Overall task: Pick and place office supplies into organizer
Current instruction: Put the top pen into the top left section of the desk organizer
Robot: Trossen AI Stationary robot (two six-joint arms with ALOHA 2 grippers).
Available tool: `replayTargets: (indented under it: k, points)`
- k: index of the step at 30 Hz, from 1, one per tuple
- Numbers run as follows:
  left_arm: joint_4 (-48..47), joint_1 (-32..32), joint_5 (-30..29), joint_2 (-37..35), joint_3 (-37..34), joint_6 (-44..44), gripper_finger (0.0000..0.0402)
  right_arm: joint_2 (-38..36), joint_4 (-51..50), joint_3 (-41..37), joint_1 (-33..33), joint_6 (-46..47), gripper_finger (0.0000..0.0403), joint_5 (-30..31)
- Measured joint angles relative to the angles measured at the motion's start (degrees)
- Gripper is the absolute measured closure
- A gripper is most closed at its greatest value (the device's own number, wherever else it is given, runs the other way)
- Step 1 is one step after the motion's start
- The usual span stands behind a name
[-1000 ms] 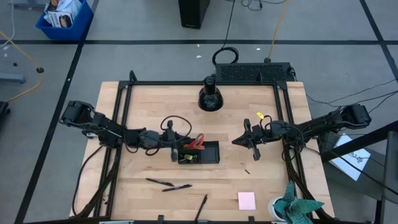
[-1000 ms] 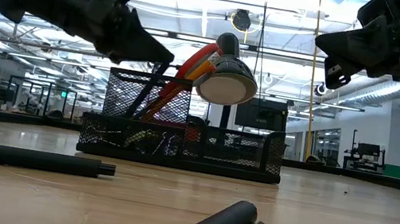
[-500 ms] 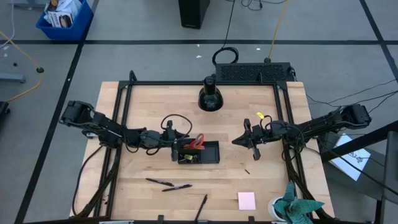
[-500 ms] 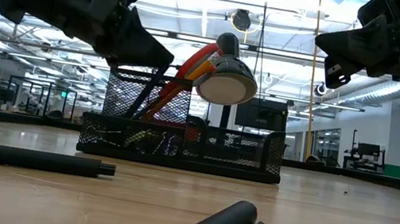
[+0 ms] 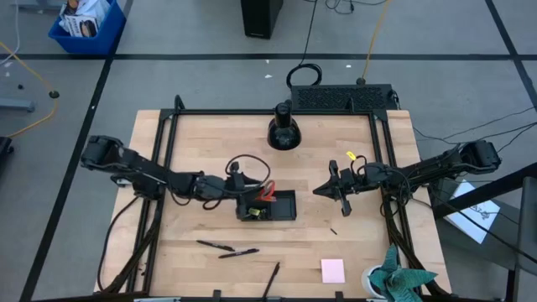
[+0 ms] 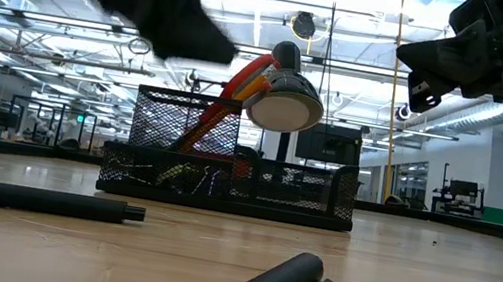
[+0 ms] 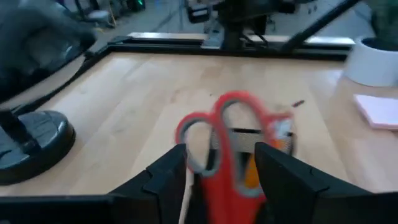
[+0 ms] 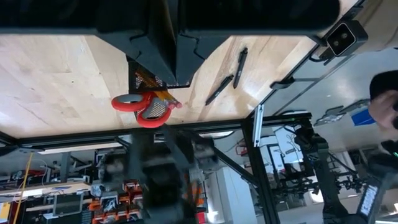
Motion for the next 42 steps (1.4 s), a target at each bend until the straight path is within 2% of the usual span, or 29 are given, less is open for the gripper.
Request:
replayTargets:
  k: [3,5,8,10,12,16,20,23,30,42]
  points:
    - [-18.9,-2.8,-0.8,-3.9,8.2,-2.6,0.0209,0.0,-0.6,0.0,0.0,0.0,0.0403,0.0]
    - [-36.4,-5.8,-1.8,-5.8,13.8,-7.9,0.021,0.0,-1.7,0.0,0.1,0.1,0.0403,0.0]
    - [-55.3,-11.6,-2.0,-5.7,20.8,-16.5,0.0214,0.0,-3.2,0.0,0.3,0.1,0.0403,-0.1]
    - [-64.7,-16.1,-1.2,-5.4,22.7,-22.2,0.0219,0.0,-3.8,0.0,0.5,0.1,0.0403,-0.1]
    - [-68.6,-20.2,0.9,-4.5,22.6,-26.9,0.0226,0.0,-3.9,0.0,0.9,0.2,0.0403,-0.1]
    - [-69.3,-26.7,3.5,-3.4,20.4,-34.3,0.0247,0.0,-3.7,0.0,1.9,0.1,0.0403,-0.1]
    - [-69.4,-29.8,3.4,-0.9,19.4,-39.7,0.0267,0.0,-2.8,0.0,2.1,0.2,0.0403,0.2]
    - [-66.5,-30.2,4.0,2.1,19.3,-39.0,0.0277,0.0,-2.0,0.0,2.1,0.2,0.0403,0.3]
    - [-63.8,-28.8,12.3,9.8,19.3,-37.7,0.0278,0.0,-1.8,0.0,2.1,0.2,0.0403,0.4]
    - [-63.3,-27.4,15.7,16.0,19.5,-32.0,0.0277,0.0,-1.9,0.0,2.1,0.2,0.0403,0.5]
